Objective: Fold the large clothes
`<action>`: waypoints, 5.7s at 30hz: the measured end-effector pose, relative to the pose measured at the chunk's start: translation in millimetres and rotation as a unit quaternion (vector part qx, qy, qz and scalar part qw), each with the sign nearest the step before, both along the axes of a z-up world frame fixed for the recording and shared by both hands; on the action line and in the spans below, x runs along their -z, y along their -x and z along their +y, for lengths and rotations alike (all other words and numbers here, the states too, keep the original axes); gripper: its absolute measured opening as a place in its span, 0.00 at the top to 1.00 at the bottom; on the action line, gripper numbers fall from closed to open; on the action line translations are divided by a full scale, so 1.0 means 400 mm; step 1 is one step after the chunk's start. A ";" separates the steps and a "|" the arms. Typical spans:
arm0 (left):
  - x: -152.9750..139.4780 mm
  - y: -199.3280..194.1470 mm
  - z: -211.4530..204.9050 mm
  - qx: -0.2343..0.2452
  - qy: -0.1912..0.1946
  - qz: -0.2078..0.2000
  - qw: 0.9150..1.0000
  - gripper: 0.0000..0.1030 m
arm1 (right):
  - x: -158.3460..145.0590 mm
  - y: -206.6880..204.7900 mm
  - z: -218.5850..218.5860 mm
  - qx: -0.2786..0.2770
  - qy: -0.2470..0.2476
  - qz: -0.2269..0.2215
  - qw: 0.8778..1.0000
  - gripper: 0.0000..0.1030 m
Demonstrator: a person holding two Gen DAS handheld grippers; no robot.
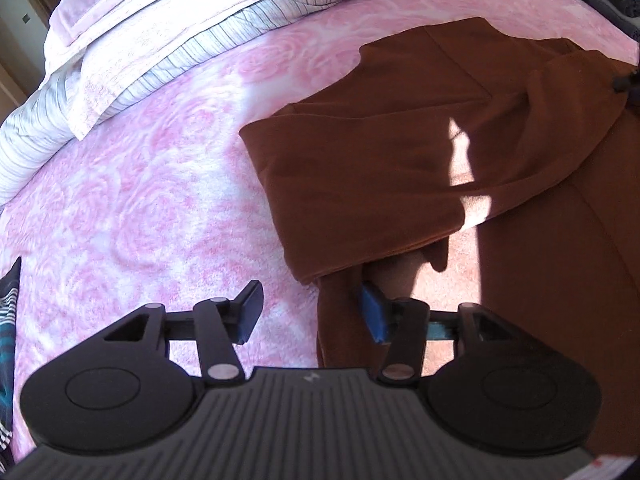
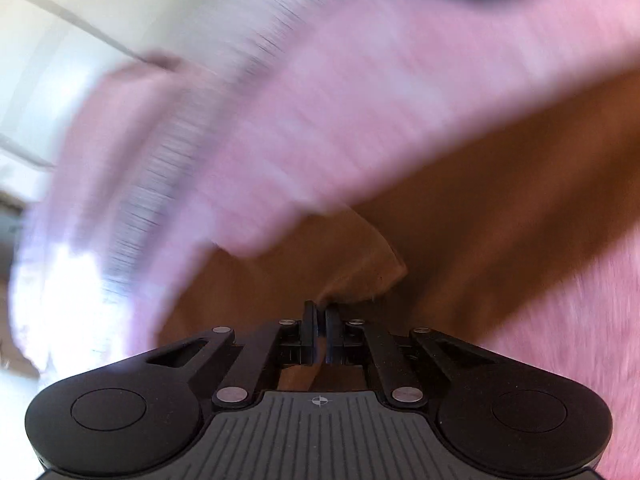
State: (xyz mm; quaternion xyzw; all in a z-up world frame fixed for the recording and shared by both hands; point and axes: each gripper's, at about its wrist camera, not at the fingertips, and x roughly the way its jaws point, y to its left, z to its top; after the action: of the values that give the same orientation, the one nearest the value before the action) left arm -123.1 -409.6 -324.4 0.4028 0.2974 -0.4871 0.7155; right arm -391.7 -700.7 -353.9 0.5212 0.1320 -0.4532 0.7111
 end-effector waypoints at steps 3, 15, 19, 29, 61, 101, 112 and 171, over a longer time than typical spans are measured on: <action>0.009 -0.004 -0.027 0.002 0.014 -0.007 1.000 0.53 | -0.092 -0.018 0.044 -0.036 0.096 0.031 0.994 1.00; -0.015 -0.064 -0.065 -0.060 0.070 0.012 0.996 0.70 | -0.053 0.013 0.036 -0.028 0.064 0.094 0.993 1.00; -0.017 -0.071 -0.053 -0.052 0.067 0.018 0.996 0.78 | 0.007 0.006 0.057 -0.054 0.018 0.141 0.988 1.00; 0.017 -0.067 -0.028 -0.047 0.018 0.002 0.999 0.69 | 0.031 0.087 0.051 -0.029 -0.045 0.094 0.994 0.89; -0.139 -0.061 0.073 -0.234 0.045 0.102 0.966 0.61 | -0.189 0.509 -0.088 0.201 0.068 0.260 0.942 0.99; 0.018 -0.329 -0.086 -0.333 0.111 0.335 0.874 0.63 | -0.002 -0.152 0.241 -0.339 0.265 0.467 0.773 0.54; -0.095 -0.293 -0.077 -0.286 0.182 0.281 0.898 0.99 | 0.016 -0.145 0.229 -0.377 0.283 0.469 0.747 1.00; 0.010 -0.329 -0.469 -0.071 0.079 0.294 0.950 0.73 | 0.079 -0.363 -0.344 -0.346 0.039 0.129 0.929 0.55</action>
State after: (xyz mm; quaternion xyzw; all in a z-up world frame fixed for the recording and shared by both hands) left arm 8.6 -597.1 -328.4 0.1619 0.4829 -0.5537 0.6588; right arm -246.4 -838.5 -385.4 0.3521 0.3766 -0.2475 0.8203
